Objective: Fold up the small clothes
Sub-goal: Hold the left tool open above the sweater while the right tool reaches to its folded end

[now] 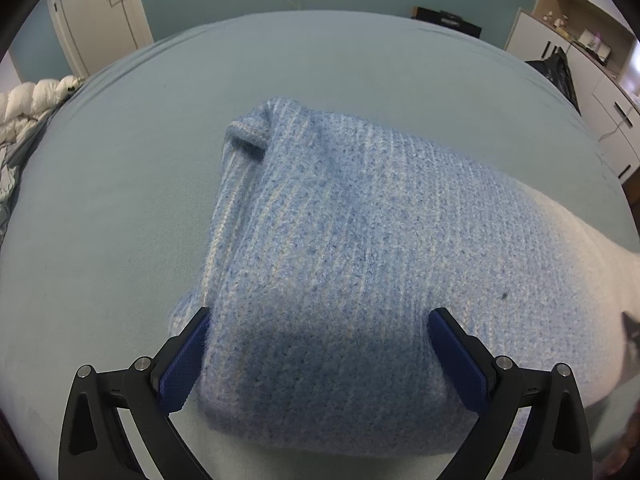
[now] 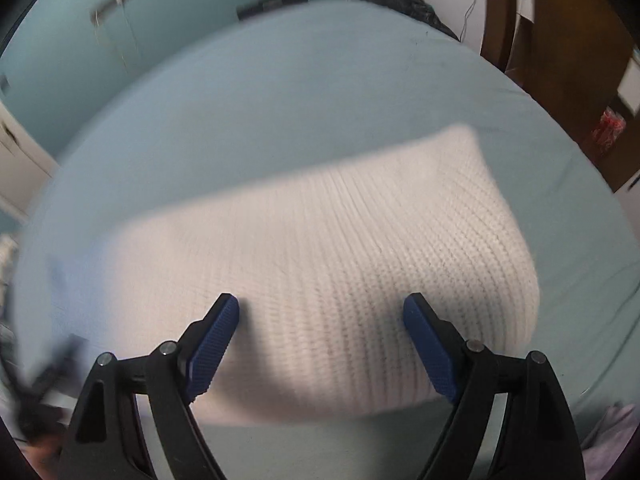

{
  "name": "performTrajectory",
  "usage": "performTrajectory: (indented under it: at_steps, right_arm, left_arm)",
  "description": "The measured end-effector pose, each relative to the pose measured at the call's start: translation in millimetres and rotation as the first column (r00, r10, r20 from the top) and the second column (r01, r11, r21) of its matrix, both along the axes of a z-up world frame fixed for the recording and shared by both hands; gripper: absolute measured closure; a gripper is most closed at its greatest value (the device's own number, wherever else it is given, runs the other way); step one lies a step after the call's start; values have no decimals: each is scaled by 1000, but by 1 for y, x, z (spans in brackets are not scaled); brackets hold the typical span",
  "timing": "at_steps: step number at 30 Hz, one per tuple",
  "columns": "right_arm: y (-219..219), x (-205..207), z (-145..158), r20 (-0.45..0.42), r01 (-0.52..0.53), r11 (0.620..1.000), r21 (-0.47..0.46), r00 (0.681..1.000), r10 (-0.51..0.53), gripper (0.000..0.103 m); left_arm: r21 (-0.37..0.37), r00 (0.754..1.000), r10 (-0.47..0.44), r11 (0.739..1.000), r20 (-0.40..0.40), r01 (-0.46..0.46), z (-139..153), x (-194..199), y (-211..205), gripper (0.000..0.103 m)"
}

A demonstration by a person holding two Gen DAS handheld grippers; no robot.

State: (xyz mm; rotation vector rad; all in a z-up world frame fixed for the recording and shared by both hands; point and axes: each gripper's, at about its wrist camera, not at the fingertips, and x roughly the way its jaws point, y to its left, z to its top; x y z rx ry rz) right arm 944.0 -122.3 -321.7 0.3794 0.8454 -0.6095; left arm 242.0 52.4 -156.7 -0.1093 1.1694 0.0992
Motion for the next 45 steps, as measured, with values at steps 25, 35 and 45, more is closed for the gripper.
performTrajectory:
  at_steps: [25, 35, 45]
  right_arm:
    - [6, -11, -9, -123, -17, 977, -212, 992, -9, 6]
    - [11, -56, -7, -47, 55, 996, -65, 997, -58, 1]
    - [-25, -168, -21, 238, 96, 782, 616, 924, -301, 1]
  left_arm:
    - [202, 968, -250, 947, -26, 250, -7, 12, -123, 0]
    - [134, 987, -161, 979, 18, 157, 56, -20, -63, 0]
    - [-28, 1000, 13, 1000, 9, -13, 51, -79, 6, 0]
